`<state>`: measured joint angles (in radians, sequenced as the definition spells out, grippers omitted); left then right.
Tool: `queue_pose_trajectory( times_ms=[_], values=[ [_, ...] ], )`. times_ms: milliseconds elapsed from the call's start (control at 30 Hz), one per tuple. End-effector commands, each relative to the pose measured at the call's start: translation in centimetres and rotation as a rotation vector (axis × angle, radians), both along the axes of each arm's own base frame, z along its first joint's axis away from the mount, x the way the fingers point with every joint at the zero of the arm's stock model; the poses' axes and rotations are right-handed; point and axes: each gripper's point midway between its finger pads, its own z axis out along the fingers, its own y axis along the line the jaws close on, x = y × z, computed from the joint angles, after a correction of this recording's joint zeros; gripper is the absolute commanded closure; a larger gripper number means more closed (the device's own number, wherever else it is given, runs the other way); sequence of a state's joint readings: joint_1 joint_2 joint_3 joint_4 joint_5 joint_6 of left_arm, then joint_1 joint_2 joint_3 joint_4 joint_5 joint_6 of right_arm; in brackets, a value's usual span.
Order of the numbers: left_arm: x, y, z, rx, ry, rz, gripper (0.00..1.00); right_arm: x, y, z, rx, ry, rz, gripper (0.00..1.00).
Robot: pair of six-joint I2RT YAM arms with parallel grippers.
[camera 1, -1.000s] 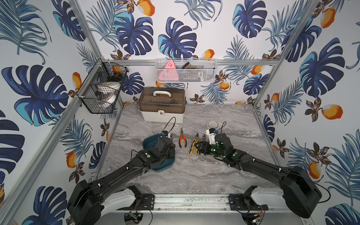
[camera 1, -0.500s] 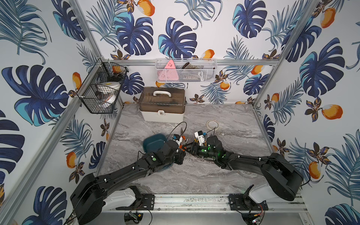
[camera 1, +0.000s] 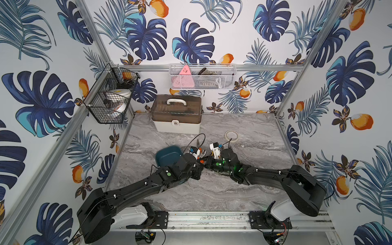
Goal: Take the pliers out of the storage box
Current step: Place the pliers at the center of the board.
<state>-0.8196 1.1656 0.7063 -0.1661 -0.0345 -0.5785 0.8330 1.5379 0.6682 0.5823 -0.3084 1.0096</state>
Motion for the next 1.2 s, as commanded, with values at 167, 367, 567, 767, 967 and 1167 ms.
queue_pose_trajectory(
  times_ms=[167, 367, 567, 767, 967, 1167],
  values=[
    [1.3, 0.7, 2.6, -0.039, -0.063, 0.107, 0.65, 0.3, -0.3, 2.3, -0.048, -0.102, -0.001, 1.0],
    [3.5, 2.7, 4.6, 0.084, -0.086, 0.26, 0.51, 1.4, -4.8, 4.0, -0.264, -0.187, -0.087, 1.0],
    [6.5, 0.8, 3.0, 0.206, -0.036, 0.292, 0.59, 2.9, -14.0, 3.0, -0.533, -0.159, -0.174, 1.0],
    [6.1, -1.2, 1.9, 0.0, -0.033, 0.251, 0.57, 3.0, -20.0, 2.0, -0.563, -0.092, -0.29, 1.0],
    [6.2, 0.3, 2.1, 0.063, -0.082, 0.28, 0.56, 3.1, -21.8, 1.2, -0.687, -0.011, -0.289, 1.0],
    [5.8, 0.9, -0.4, 0.079, -0.114, 0.255, 0.56, 3.3, -23.7, -0.4, -0.866, 0.149, -0.206, 0.98]
  ],
)
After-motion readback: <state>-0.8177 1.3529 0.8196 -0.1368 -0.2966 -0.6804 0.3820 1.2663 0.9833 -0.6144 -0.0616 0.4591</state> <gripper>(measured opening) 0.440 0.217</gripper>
